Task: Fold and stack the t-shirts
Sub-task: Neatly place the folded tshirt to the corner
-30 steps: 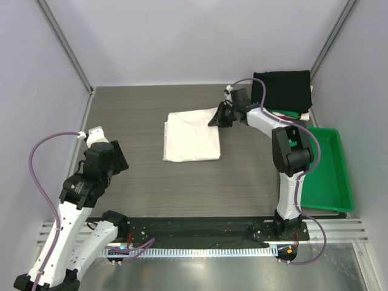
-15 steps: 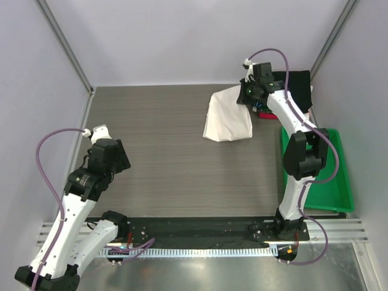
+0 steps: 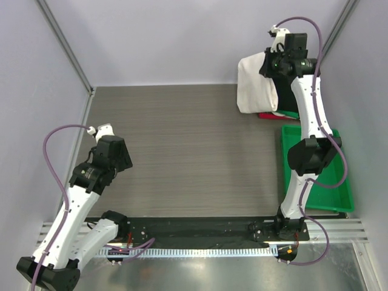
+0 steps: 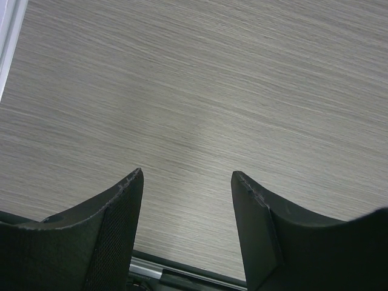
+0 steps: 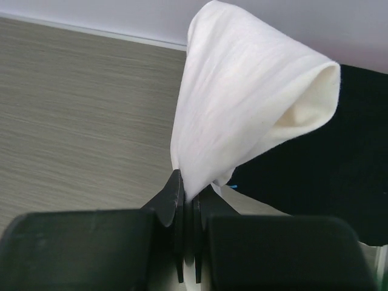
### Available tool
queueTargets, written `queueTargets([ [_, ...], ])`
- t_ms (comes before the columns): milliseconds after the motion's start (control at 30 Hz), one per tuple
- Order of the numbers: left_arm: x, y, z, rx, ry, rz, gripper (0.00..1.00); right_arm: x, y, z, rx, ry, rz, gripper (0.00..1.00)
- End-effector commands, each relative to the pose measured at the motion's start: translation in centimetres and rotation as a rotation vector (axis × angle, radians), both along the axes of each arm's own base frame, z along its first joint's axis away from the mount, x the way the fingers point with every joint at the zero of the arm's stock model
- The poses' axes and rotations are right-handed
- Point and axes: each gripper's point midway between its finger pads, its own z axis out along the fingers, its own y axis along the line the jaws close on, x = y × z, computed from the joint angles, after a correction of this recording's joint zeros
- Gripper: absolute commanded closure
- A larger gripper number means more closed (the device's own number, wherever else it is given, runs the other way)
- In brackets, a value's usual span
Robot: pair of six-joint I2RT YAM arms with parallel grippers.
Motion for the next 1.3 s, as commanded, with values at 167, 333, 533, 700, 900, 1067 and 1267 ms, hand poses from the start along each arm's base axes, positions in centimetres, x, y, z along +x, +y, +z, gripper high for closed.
queueTargets([
  [167, 1.0, -0.2, 0.1, -0.009, -0.015, 0.012, 0.40, -0.2, -2.3, 6.0, 0.034, -0.128, 0.023, 0.99],
  [333, 1.0, -0.2, -0.1, -0.008, -0.009, 0.011, 0.41, -0.3, -3.1, 6.5, 0.051, -0.142, 0.033, 0.99],
  [533, 1.0, -0.3, -0.2, -0.006, -0.003, 0.011, 0.41, 0.4, -3.7, 6.9, 0.074, -0.167, 0.085, 0.99],
  [700, 1.1, -0.3, -0.4, -0.003, 0.006, 0.011, 0.41, 2.2, -6.1, 5.9, 0.070, -0.170, 0.072, 0.99],
  [900, 1.2, -0.3, -0.7, 0.002, 0.022, 0.011, 0.42, 4.2, -10.5, 4.1, 0.069, -0.174, 0.033, 0.99],
  [1067, 1.3, -0.2, -1.0, 0.010, 0.036, 0.021, 0.42, 5.7, -14.2, 2.0, 0.104, -0.171, 0.017, 0.99],
  [1267, 1.4, -0.3, -1.5, 0.019, 0.063, 0.017, 0.42, 7.2, -16.7, -1.2, 0.119, -0.138, -0.020, 0.99],
])
